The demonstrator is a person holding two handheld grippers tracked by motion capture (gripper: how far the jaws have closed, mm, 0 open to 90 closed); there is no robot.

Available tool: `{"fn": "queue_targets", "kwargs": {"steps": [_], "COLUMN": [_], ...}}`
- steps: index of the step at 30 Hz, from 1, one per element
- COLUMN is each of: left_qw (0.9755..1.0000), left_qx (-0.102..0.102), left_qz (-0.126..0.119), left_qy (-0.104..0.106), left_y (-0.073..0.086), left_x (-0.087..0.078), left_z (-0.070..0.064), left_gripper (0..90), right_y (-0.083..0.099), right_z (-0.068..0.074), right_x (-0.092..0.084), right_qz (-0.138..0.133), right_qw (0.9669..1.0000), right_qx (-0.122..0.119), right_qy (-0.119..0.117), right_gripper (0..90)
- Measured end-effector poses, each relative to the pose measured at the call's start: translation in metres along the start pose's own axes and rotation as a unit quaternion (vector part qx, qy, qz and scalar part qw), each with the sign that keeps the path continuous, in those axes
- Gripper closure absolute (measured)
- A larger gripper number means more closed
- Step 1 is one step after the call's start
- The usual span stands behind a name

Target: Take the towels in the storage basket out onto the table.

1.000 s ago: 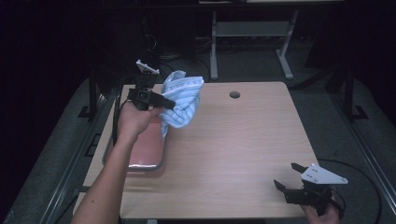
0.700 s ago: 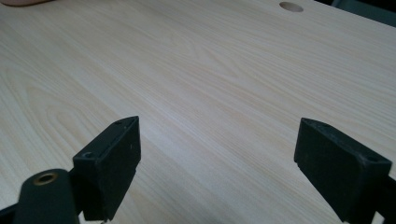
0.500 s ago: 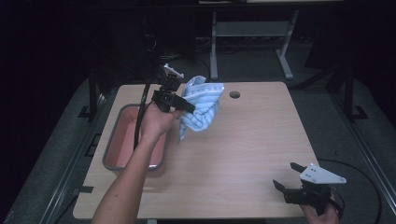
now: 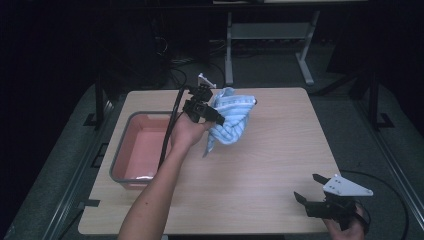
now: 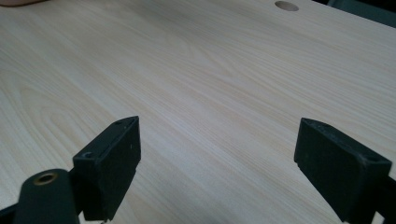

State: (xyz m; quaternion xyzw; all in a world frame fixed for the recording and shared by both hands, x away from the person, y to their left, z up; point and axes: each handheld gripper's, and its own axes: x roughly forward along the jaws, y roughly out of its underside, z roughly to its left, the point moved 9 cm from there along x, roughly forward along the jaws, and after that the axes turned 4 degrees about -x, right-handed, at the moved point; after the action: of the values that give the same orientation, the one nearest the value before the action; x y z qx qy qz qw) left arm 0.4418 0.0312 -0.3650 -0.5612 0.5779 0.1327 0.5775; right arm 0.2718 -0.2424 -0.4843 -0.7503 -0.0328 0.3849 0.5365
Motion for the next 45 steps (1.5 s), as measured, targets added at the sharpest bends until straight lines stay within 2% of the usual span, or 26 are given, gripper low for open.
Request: {"fn": "queue_targets", "kwargs": {"steps": [7, 13, 17, 20, 25, 28, 32, 40, 45], "left_qw": [0.9999, 0.9999, 0.9998, 0.9997, 0.9996, 0.9995, 0.9991, 0.9987, 0.9984], "left_qx": [0.006, 0.008, 0.000, 0.002, 0.003, -0.005, 0.000, 0.001, -0.009], "left_qz": [0.010, 0.015, 0.022, 0.023, 0.029, 0.030, 0.043, 0.050, 0.055], "left_qy": [0.000, 0.002, 0.001, -0.002, 0.003, 0.007, -0.001, -0.007, -0.008], "left_y": [0.000, 0.000, 0.003, 0.003, 0.004, 0.006, 0.009, 0.011, 0.015], "left_x": [0.014, 0.027, 0.038, 0.041, 0.050, 0.057, 0.067, 0.082, 0.098], "left_z": [-0.006, -0.009, -0.009, -0.008, -0.009, -0.010, -0.011, -0.013, -0.013], "left_gripper": [63.6, 63.5, 63.3, 63.2, 63.2, 63.2, 63.2, 62.7, 62.5], "right_y": [0.001, 0.002, 0.002, 0.002, 0.001, 0.001, 0.000, -0.001, 0.000], "right_z": [0.000, -0.001, -0.001, -0.001, 0.000, 0.000, -0.001, -0.001, -0.002], "right_x": [0.001, 0.002, 0.002, 0.002, 0.002, 0.001, 0.000, -0.001, -0.003], "right_qz": [0.004, 0.004, 0.006, 0.004, 0.002, 0.002, 0.000, -0.002, -0.003], "right_qw": [0.9999, 0.9999, 0.9999, 0.9999, 0.9999, 0.9999, 0.9999, 0.9999, 0.9998], "right_qx": [0.011, 0.010, 0.013, 0.011, 0.010, 0.011, 0.012, 0.015, 0.018], "right_qy": [0.000, 0.002, 0.002, 0.003, 0.001, 0.001, 0.003, -0.002, -0.002], "right_gripper": [14.0, 14.0, 14.1, 14.1, 14.1, 14.1, 14.1, 14.1, 14.1]}}
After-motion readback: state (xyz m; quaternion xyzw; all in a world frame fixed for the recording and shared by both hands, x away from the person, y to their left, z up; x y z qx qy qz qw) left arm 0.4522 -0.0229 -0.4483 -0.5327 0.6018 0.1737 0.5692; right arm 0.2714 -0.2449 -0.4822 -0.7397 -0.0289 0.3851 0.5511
